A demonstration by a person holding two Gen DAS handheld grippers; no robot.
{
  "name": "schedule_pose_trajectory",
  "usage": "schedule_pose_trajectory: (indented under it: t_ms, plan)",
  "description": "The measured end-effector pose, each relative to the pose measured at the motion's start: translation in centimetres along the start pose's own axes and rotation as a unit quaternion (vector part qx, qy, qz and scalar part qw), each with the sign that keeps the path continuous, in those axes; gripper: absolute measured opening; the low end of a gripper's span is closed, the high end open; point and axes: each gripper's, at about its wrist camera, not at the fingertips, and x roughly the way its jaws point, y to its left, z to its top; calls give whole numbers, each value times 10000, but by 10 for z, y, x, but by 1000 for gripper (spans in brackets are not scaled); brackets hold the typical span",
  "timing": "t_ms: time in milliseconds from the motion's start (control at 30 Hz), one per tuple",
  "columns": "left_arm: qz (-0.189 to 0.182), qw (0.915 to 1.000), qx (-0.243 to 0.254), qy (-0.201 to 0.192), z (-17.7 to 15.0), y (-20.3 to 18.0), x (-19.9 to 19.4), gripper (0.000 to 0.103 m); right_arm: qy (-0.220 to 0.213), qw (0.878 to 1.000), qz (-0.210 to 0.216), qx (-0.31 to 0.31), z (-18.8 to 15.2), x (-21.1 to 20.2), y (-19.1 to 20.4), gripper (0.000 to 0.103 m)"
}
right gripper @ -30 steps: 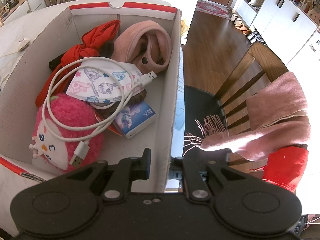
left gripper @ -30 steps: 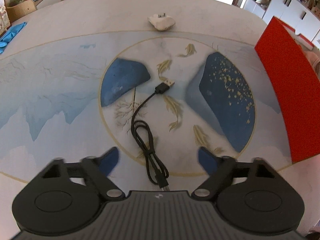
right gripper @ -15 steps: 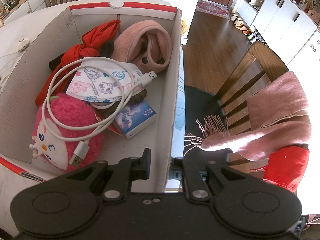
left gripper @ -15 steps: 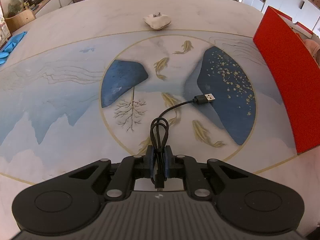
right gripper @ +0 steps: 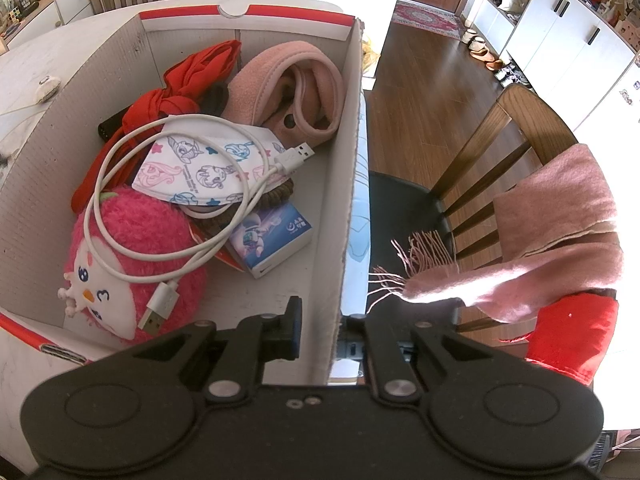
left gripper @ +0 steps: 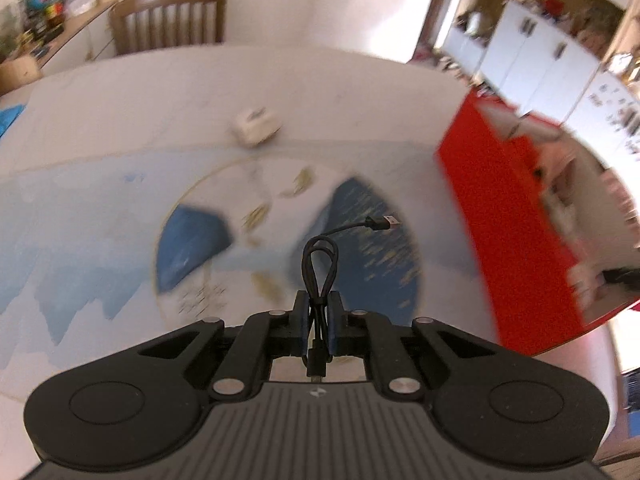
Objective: Organize objects
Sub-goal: 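Lift the black cable and carry it over the box with the left gripper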
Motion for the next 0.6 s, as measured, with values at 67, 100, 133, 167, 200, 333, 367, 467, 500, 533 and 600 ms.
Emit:
schedule_pose_trajectory:
  t_ms: [67,100,133,167,200,333,367,467,500,533,600]
  plan:
    - [-159,9997,93,-143,10,-11,-9,8,-1,10000,-1,1,0,0,0,11]
    - [-256,9994,128,-206,14,-16,-12,8,0,10000,1,3,0,0,0,11]
    - [-357,9989,166,-270,19,-22,-16,8,0,10000,-1,1,0,0,0,11]
    - [-420,9984,199,-323,23,-27,-18,8,-1,10000,0,-1,0,0,0,11]
    - [-497,9978,241,-372,26,-32,-21,8,-1,10000,0,-1,0,0,0,11]
    - [-762,9947,447,-521,41,-52,-29,8,1,10000,-1,0,0,0,0,10]
    - [-802,9939,511,-558,44,-57,-30,8,1,10000,0,0,0,0,0,10]
    - [-936,9913,688,-618,52,-71,-30,8,2,10000,-6,-3,0,0,0,9]
    - [-970,9905,754,-625,54,-77,-29,8,2,10000,-6,-2,0,0,0,9]
    - [-1020,9894,825,-627,56,-82,-28,8,4,10000,-8,-8,0,0,0,8]
    - [-1076,9871,990,-649,60,-96,-26,8,4,10000,-14,-11,0,0,0,7]
